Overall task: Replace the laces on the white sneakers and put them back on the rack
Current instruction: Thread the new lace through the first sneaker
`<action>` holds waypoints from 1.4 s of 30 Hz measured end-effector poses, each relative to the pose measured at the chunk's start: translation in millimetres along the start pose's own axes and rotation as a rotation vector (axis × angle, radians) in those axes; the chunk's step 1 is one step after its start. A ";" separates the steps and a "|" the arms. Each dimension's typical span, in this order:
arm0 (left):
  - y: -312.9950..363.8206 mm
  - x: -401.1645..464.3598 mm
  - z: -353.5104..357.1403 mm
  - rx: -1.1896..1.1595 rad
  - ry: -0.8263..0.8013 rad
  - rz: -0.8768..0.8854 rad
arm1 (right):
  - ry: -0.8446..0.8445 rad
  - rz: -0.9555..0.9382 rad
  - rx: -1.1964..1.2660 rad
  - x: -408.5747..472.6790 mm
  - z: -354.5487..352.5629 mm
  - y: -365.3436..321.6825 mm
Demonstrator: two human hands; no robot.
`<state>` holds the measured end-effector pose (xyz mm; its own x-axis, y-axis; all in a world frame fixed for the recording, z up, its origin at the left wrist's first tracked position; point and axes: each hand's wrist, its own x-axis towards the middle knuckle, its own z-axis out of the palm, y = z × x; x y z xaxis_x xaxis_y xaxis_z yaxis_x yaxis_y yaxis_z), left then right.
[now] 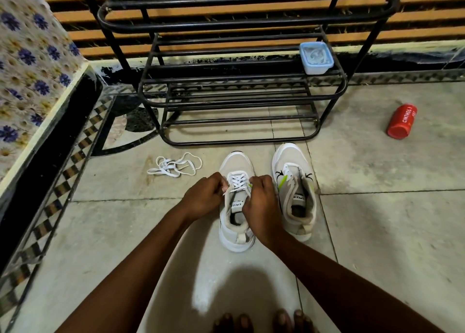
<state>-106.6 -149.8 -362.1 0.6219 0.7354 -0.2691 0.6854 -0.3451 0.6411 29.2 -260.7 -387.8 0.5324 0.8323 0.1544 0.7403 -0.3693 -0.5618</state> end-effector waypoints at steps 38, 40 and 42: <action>-19.5 -40.6 -38.6 -0.409 0.575 0.022 | -0.019 -0.046 0.582 46.3 -46.5 -35.0; -38.2 -42.0 -32.2 -0.439 0.556 -0.069 | 0.017 -0.001 0.546 47.6 -47.2 -32.6; -53.1 -43.6 -26.7 -0.416 0.525 -0.139 | 0.019 0.061 0.553 50.4 -49.1 -30.3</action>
<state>-180.2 -148.0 -365.3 0.2007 0.9782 -0.0523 0.4777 -0.0511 0.8770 53.7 -227.9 -323.1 0.5783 0.8069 0.1202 0.3851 -0.1401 -0.9122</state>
